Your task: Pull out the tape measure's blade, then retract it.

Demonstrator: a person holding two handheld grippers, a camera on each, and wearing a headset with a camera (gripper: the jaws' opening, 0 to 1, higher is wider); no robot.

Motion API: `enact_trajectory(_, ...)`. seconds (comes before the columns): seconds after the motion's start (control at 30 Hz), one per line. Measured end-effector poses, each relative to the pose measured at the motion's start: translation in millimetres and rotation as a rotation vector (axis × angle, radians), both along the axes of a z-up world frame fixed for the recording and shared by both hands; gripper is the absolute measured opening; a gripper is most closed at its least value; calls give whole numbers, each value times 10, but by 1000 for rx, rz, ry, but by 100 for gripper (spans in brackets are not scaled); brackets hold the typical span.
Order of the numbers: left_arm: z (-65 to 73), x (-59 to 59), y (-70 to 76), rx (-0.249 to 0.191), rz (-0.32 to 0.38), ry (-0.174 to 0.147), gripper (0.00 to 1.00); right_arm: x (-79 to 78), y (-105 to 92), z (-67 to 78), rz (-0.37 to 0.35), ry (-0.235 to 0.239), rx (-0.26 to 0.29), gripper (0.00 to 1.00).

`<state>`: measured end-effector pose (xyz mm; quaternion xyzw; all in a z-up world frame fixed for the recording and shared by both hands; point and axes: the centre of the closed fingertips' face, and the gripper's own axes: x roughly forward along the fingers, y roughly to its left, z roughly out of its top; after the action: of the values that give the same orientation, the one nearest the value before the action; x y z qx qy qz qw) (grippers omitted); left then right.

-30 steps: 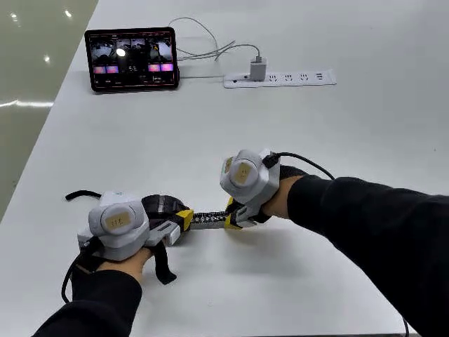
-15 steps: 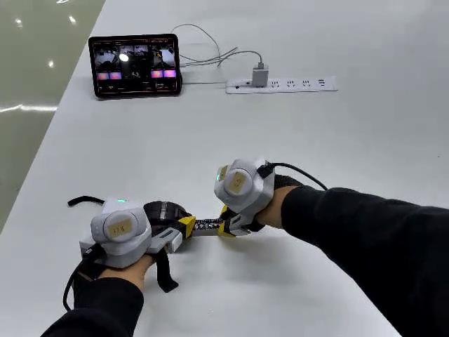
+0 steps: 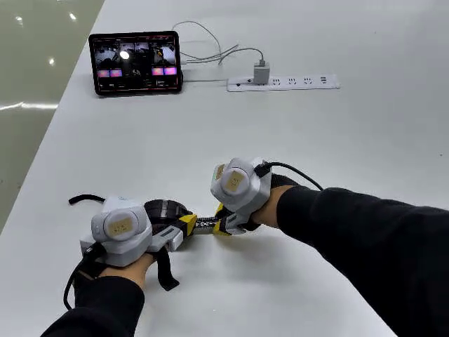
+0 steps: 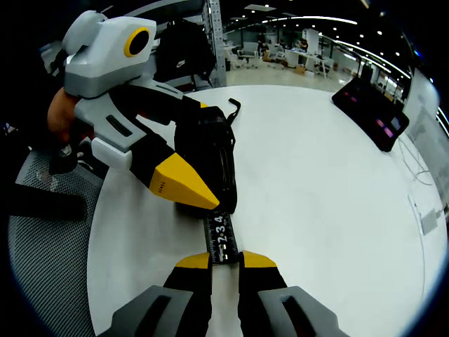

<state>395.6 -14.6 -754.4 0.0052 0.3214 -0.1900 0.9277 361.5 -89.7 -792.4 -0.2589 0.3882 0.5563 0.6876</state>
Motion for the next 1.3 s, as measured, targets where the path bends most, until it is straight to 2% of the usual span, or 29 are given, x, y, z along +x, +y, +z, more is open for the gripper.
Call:
enact_trajectory(0.43,0,-4,-3,-1,3,3,57,24,84,9,-10,8,17,9)
enact_trajectory(0.87,0,-7,2,-5,5,10,57,27,165,22,-12,24,58,9)
enact_trajectory(1.3,0,-10,2,-8,7,9,57,24,244,27,14,12,63,9)
